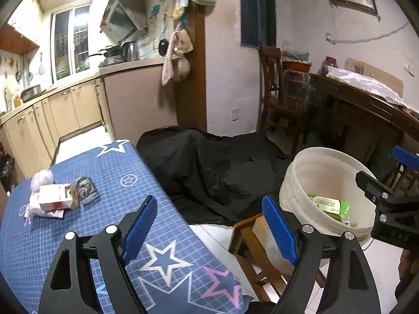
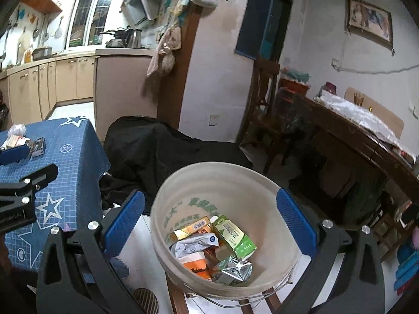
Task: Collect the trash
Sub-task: 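Move both open tools back over the table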
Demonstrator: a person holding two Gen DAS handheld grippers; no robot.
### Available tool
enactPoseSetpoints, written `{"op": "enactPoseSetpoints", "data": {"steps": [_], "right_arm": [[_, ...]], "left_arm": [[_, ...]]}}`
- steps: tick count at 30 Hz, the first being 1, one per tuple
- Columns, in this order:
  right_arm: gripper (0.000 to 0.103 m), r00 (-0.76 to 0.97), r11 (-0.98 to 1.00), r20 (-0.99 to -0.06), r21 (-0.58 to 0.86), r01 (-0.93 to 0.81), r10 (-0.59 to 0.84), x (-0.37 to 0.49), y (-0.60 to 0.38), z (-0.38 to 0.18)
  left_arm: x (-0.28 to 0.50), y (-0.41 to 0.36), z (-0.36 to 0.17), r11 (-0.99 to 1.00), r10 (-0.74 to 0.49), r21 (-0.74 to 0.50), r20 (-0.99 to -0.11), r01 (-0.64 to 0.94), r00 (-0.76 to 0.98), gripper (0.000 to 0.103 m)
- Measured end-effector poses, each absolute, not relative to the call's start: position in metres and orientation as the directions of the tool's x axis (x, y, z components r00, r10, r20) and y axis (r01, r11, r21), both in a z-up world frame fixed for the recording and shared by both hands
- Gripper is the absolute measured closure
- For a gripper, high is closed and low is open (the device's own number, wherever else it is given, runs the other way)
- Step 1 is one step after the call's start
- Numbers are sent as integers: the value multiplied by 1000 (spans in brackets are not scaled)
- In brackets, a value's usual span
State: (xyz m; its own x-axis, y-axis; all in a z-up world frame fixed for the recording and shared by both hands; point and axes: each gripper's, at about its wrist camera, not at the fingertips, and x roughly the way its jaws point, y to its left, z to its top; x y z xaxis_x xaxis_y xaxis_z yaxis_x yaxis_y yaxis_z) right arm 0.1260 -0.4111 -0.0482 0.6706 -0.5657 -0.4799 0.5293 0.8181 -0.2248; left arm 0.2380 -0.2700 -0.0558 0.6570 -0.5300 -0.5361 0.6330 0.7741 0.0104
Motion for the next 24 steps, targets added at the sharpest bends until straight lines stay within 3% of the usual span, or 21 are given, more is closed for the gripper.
{"op": "enactPoseSetpoints", "data": {"steps": [24], "right_arm": [[5, 753, 923, -535, -242, 299, -384, 209, -324, -62]], "left_arm": [[287, -138, -86, 927, -285, 34, -584, 373, 760, 20]]}}
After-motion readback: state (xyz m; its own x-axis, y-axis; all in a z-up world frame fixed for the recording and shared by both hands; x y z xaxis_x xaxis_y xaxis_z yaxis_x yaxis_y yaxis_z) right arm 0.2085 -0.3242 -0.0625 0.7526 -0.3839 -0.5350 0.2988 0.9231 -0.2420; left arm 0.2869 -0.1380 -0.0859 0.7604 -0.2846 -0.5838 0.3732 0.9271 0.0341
